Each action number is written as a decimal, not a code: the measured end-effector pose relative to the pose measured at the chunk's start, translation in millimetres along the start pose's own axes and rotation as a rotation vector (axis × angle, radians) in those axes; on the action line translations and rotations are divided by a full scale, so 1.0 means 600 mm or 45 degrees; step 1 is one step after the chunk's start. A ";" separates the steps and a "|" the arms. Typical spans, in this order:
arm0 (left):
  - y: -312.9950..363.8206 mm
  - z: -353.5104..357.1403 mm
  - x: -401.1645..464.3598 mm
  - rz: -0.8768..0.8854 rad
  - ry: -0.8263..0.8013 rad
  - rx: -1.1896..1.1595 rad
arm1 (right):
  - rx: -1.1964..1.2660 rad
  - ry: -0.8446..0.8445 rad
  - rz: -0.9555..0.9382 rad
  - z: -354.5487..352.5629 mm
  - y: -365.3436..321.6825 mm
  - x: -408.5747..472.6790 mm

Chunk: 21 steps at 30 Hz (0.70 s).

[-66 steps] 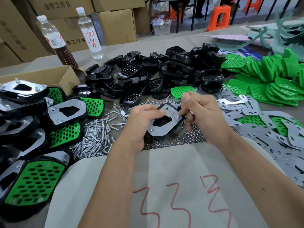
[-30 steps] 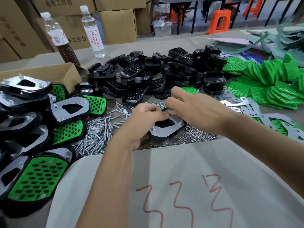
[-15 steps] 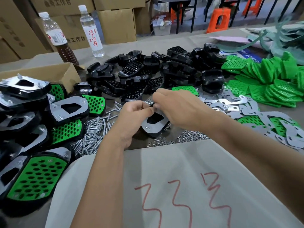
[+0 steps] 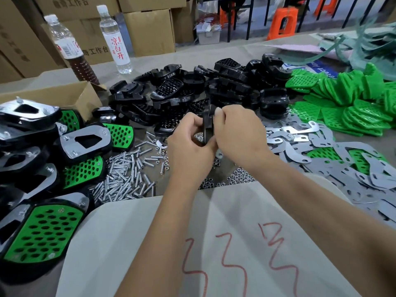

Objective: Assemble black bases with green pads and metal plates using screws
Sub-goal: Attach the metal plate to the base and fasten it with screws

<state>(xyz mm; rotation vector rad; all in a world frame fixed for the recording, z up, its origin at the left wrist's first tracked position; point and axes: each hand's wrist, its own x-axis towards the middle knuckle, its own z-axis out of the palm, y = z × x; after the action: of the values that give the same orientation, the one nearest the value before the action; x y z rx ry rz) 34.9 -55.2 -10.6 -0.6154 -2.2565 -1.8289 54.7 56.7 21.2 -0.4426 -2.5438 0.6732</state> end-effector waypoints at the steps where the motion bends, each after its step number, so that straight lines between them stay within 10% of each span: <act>1: 0.000 0.004 -0.001 0.012 0.059 0.050 | 0.096 -0.042 0.062 0.000 -0.002 0.002; 12: -0.020 -0.020 0.017 -0.573 0.390 -0.362 | -0.136 -1.034 -0.495 -0.067 0.074 0.001; 21: -0.016 -0.026 0.021 -0.798 0.263 -0.600 | -0.078 -0.929 -0.477 -0.059 0.072 -0.014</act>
<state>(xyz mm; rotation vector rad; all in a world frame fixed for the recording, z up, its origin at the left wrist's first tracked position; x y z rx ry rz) 17.4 -69.4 -10.4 0.2748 -2.0172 -2.5974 87.7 102.6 22.6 0.3328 -3.1976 0.6984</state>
